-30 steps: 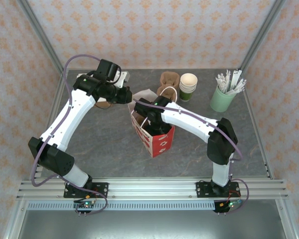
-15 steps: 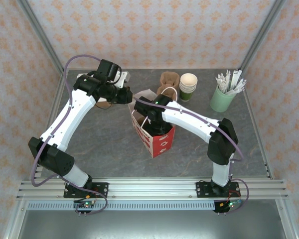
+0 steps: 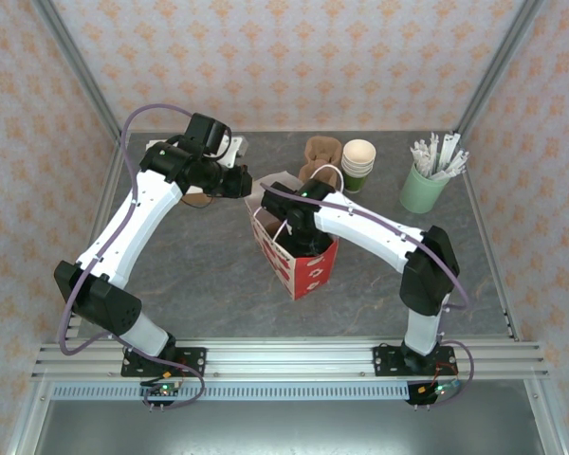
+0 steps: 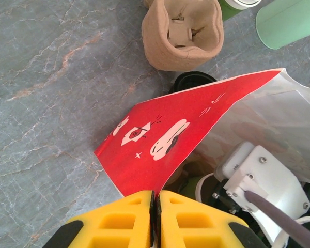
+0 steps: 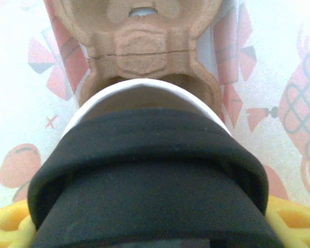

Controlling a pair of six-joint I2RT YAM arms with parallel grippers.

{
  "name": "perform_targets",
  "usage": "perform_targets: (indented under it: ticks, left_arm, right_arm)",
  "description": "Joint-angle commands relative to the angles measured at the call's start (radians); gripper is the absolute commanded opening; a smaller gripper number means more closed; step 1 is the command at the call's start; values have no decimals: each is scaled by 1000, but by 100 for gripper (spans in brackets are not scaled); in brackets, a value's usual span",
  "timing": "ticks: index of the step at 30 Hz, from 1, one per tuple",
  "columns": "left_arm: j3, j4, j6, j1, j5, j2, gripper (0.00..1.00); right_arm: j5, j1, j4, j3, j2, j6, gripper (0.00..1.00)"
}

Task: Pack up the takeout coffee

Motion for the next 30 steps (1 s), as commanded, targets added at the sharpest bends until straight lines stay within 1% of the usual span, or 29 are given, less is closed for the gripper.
perform_targets:
  ticks: [1, 11, 30]
  left_arm:
    - [-12, -8, 0, -6, -18, -27, 12]
    - [-6, -7, -1, -7, -17, -25, 12]
    - [-8, -8, -2, -8, -21, -20, 12]
  right_arm:
    - [15, -5, -1, -8, -35, 0, 70]
    - [17, -5, 56, -40, -30, -9, 70]
    - [30, -5, 83, -54, -41, -28, 70]
